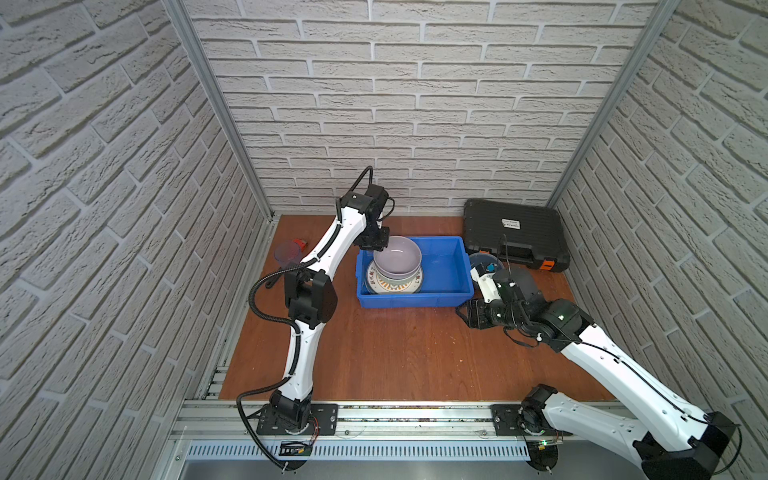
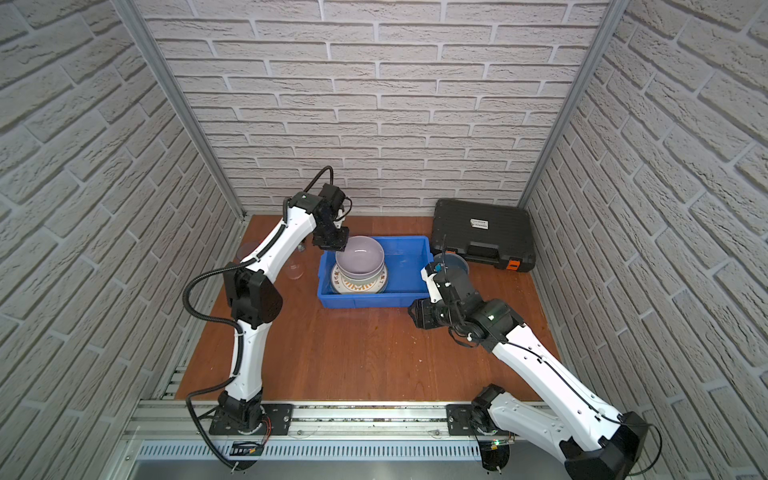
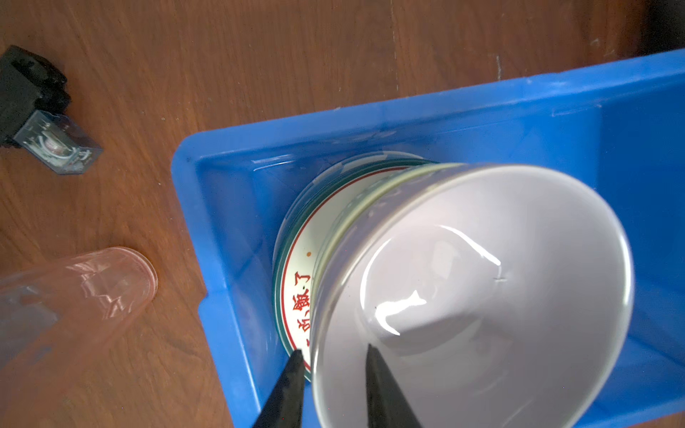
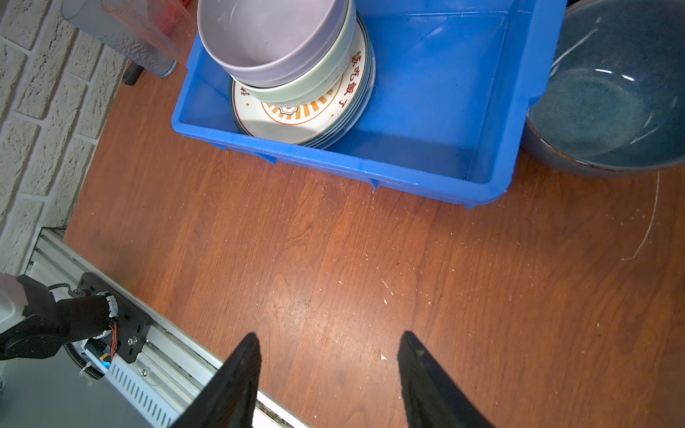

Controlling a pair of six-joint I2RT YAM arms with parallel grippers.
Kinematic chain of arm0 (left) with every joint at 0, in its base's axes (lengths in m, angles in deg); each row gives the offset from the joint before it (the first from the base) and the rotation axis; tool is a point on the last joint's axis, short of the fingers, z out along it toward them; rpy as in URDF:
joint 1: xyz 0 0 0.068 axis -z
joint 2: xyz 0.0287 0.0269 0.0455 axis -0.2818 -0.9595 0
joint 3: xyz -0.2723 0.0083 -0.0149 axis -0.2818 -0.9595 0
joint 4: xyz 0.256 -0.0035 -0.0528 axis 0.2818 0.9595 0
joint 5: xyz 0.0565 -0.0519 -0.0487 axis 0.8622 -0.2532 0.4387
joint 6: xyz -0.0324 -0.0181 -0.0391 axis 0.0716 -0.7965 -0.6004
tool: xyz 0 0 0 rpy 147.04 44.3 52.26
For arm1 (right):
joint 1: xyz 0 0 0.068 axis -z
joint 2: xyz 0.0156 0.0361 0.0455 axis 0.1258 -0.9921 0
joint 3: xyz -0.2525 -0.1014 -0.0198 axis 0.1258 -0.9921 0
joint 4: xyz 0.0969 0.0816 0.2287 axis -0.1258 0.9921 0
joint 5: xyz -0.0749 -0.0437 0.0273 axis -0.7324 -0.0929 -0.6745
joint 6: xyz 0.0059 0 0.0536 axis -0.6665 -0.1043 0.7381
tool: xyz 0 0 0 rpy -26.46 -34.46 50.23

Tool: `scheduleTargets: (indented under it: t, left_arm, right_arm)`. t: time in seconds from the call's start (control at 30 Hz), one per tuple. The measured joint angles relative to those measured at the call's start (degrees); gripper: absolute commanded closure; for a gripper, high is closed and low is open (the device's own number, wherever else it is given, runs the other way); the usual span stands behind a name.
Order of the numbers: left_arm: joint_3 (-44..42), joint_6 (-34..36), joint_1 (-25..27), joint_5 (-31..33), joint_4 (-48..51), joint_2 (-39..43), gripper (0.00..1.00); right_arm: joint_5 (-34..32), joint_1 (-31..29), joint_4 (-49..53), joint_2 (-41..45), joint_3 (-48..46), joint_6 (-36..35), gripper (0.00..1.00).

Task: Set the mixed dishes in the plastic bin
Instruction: 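Lower the lavender bowl onto the green bowl with the left gripper, then open the left gripper and draw it back while the right gripper reaches the blue bowl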

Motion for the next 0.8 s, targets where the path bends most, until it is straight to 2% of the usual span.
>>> scheduleTargets:
  t: [0.23,0.6,0.8]
  left_arm:
    - [0.0,0.6,0.0,0.9,0.9,0.3,0.82]
    - [-1.3,0.9,0.0,1.9,0.9,0.3,0.88]
    - [-2.1,0.9,0.0,2.0,0.2,0.3,0.94]
  right_arm:
    - [0.0,0.0,0.0,0.0,0.0,0.4,0.39]
    - [0.0,0.0,0.0,-0.2,0.0,0.8,0.39]
    - [-0.1,0.0,0.0,-0.7,0.0,0.8,0.39]
